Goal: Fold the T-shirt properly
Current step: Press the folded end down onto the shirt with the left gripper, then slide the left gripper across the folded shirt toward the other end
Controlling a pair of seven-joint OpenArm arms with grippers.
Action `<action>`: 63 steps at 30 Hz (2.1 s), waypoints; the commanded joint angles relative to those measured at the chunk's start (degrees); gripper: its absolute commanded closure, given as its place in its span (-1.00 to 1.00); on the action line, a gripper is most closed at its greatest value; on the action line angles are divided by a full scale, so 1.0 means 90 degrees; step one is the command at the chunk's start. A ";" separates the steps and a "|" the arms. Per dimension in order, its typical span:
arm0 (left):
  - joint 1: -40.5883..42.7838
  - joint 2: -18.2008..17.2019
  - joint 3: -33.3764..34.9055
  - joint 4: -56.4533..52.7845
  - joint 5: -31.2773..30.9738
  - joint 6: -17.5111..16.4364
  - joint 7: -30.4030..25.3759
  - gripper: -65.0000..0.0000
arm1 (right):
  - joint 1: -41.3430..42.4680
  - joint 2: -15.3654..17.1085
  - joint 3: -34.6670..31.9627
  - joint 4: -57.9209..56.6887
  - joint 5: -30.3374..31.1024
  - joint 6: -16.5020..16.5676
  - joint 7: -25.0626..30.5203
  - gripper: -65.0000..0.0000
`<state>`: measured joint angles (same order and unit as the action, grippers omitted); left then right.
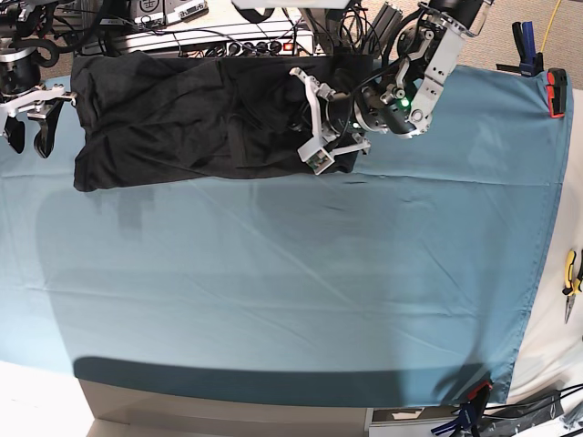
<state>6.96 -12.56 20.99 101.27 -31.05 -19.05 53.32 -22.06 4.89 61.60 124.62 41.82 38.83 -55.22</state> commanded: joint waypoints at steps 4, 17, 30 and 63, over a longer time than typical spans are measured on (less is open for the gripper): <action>-0.0109 0.0019 0.0005 0.0267 -0.0126 -0.0053 -0.0056 1.00 | -0.0015 0.0090 0.0024 0.0104 0.0087 -0.0019 0.0214 0.03; -0.0066 0.0022 0.0005 0.0653 -0.0656 -0.0355 -0.0022 1.00 | -0.0015 0.0090 0.0024 0.0104 0.0087 -0.0019 0.0214 0.03; 0.0389 0.0126 0.0153 0.0653 -0.0772 -0.0476 -0.0024 1.00 | 0.0019 0.0092 0.0022 0.0104 0.0087 -0.0019 0.0257 0.03; 0.0022 -0.0017 0.0403 0.2154 0.1569 0.0639 -0.0228 1.00 | 0.0017 0.0090 -0.1018 0.0104 -0.0486 -0.0017 0.0335 0.03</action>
<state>7.62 -12.97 24.64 119.87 -16.27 -13.28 52.49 -21.91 4.91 52.21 124.62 36.64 38.83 -53.95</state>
